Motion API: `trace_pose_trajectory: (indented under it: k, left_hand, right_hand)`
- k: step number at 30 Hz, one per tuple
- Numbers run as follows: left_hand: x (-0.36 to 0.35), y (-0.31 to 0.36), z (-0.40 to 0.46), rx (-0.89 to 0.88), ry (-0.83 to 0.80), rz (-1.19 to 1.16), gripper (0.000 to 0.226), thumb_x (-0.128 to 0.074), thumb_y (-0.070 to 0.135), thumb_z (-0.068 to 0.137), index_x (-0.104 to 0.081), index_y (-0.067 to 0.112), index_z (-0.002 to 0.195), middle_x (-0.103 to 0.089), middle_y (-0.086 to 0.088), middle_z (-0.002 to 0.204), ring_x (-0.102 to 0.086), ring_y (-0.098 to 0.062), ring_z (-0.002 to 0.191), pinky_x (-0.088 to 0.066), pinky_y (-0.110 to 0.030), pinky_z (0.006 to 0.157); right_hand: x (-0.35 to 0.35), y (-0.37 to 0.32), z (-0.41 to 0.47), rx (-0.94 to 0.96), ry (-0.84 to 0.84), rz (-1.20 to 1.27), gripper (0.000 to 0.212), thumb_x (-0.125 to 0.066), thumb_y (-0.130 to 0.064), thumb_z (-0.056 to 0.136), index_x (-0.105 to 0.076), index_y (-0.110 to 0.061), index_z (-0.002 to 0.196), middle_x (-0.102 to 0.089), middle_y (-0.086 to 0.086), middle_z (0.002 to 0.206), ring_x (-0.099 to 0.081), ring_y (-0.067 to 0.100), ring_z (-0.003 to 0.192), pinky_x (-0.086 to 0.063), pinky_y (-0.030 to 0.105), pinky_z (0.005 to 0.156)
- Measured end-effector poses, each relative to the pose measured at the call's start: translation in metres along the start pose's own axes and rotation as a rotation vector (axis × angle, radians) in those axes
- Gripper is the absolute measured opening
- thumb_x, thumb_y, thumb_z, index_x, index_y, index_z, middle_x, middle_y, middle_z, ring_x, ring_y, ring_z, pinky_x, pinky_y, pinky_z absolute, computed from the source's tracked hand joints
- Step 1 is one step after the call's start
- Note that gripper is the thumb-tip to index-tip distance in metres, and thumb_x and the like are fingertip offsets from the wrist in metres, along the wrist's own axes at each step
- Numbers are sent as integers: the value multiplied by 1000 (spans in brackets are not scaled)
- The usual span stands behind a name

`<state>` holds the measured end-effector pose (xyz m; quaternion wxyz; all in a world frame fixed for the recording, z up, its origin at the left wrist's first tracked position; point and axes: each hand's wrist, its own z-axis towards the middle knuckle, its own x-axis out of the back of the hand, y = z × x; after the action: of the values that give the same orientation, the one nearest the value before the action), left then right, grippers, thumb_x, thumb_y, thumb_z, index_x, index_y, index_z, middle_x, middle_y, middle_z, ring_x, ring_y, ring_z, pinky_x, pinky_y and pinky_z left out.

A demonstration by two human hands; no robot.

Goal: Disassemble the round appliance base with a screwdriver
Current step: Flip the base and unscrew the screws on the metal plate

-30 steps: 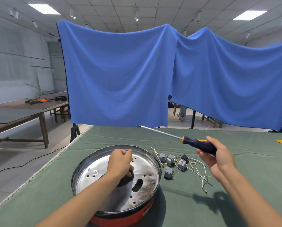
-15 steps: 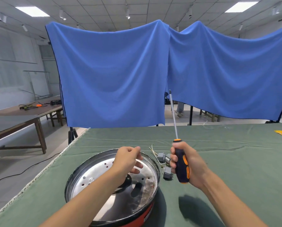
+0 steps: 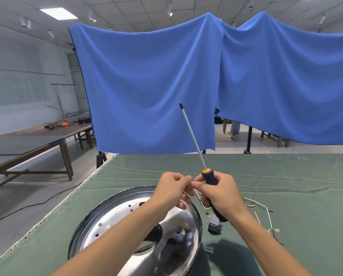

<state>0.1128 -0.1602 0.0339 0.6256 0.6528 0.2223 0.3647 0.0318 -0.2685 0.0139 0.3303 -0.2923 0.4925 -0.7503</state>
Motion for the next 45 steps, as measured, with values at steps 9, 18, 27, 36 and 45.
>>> trace_pose_trajectory:
  k: [9,18,27,36,45]
  left_hand:
    - [-4,-2,5,-33,8,49,31,-51,16,96,-58,3,69,-59,-2,54,-50,-14,41,-40,-21,37]
    - [37,-27,20,-408,224,1014,17,-51,34,91,-60,25,102,-59,13,102,-47,-11,103,-40,-30,84]
    - [60,-62,39,-460,-1,1297,32,-46,48,91,-46,39,121,-49,13,112,-42,-12,111,-27,-26,86]
    - [53,-71,42,-472,88,1225,28,-47,45,91,-49,39,118,-49,13,107,-40,-13,110,-22,-25,86]
    - [53,-71,42,-492,94,1191,26,-45,45,91,-48,38,116,-49,13,108,-40,-13,108,-23,-26,86]
  right_hand:
    - [2,4,2,-19,-7,39,21,-67,-4,84,-63,-11,64,-51,-4,41,-43,10,36,-36,18,40]
    - [0,17,22,-230,-1,22,16,-67,0,80,-59,-5,67,-48,1,39,-41,13,32,-35,17,40]
    - [-13,58,74,-470,-97,-284,18,-73,-2,74,-58,-7,65,-56,2,44,-51,17,36,-42,22,44]
    - [-52,67,101,-461,22,-870,16,-62,-30,83,-62,-14,89,-70,6,97,-65,26,92,-40,27,67]
    - [-51,65,101,-448,-8,-1043,12,-63,-26,82,-58,-17,90,-68,6,106,-63,27,99,-40,28,70]
